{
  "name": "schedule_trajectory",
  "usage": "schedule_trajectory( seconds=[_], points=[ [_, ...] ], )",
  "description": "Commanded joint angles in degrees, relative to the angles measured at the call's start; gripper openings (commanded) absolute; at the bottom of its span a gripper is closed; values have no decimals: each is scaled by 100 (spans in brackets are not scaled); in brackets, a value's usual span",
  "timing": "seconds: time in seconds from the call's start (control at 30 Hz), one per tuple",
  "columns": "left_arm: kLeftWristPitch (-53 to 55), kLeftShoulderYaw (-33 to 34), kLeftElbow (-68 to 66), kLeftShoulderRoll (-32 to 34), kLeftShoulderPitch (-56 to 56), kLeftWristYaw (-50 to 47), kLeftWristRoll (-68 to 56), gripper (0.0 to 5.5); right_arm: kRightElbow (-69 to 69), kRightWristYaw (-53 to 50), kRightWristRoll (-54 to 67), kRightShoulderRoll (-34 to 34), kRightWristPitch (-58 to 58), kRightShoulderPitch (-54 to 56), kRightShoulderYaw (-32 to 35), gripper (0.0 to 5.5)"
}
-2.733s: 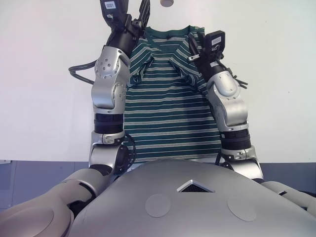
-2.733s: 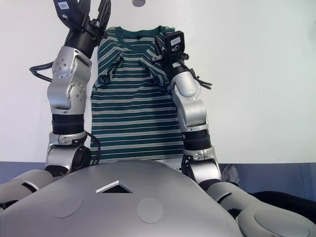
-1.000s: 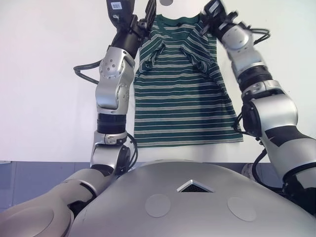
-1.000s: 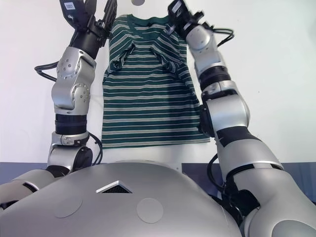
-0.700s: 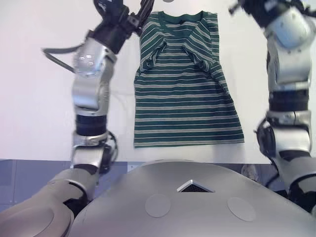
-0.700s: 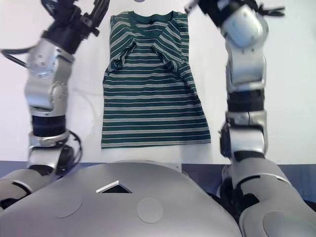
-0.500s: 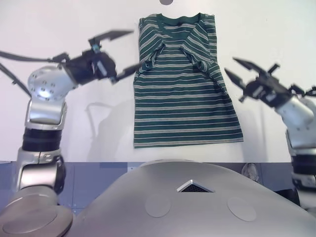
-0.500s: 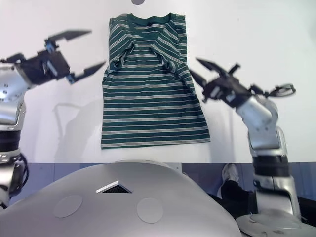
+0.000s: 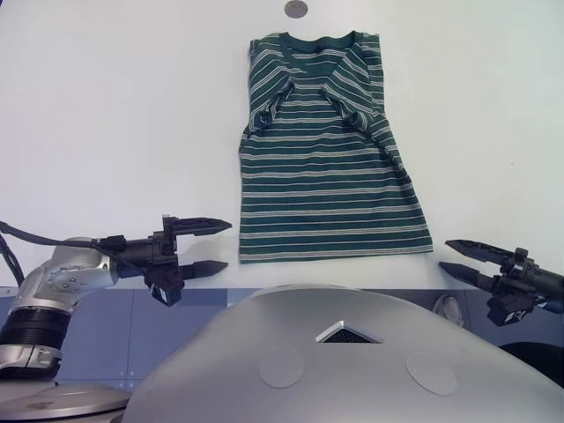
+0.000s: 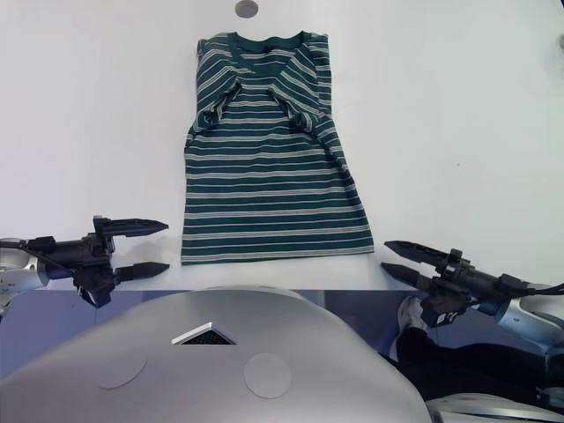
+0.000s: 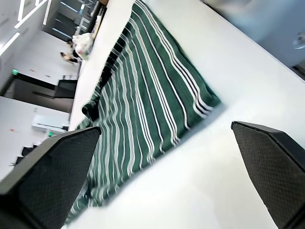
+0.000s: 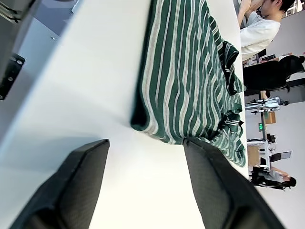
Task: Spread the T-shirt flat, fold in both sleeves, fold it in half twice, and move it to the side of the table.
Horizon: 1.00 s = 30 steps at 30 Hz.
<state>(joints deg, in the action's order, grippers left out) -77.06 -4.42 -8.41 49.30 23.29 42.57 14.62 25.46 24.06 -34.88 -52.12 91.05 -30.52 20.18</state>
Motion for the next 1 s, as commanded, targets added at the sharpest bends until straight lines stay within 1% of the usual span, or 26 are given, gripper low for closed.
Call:
schedule_trajectory(
  seconds=[0.03,0.13,0.23,0.33,0.4,0.43,0.57,0.7,0.73,0.83,1.0],
  points=[
    [435,-76,417,-445,197,-138,1076,506,-93,-140,-154,4,-168,420,-206,286],
    [526,81,475,-961,126,-655,1966,506,-165,-221,-152,-30,-263,574,-422,286],
    [623,28,352,-1094,71,-1100,2655,506,-289,-265,-84,-103,-284,589,-666,286],
    [724,-89,457,-1087,97,-1368,3015,506,-384,-292,-64,-109,-319,613,-829,286],
    [877,-218,637,-1012,190,-1387,3040,459,-377,-318,-70,-129,-366,683,-909,286],
    [921,-279,687,-948,248,-1383,3051,426,-354,-332,-96,-147,-397,709,-942,264],
    [901,-475,251,-592,316,-1642,3308,343,-297,-385,-163,-186,-549,718,-1061,182],
    [1069,-747,-186,-324,300,-1880,3485,246,-375,-417,84,-226,-697,770,-1334,87],
    [1123,-855,-226,-259,286,-1854,3494,234,-419,-408,280,-244,-836,763,-1459,74],
    [1484,-1124,-396,-159,204,-1713,3501,196,-657,-290,802,-326,-1255,766,-1860,0],
    [1844,-1382,-365,-157,242,-1640,3458,155,-725,-169,1120,-543,-1451,844,-2191,0]
  ],
)
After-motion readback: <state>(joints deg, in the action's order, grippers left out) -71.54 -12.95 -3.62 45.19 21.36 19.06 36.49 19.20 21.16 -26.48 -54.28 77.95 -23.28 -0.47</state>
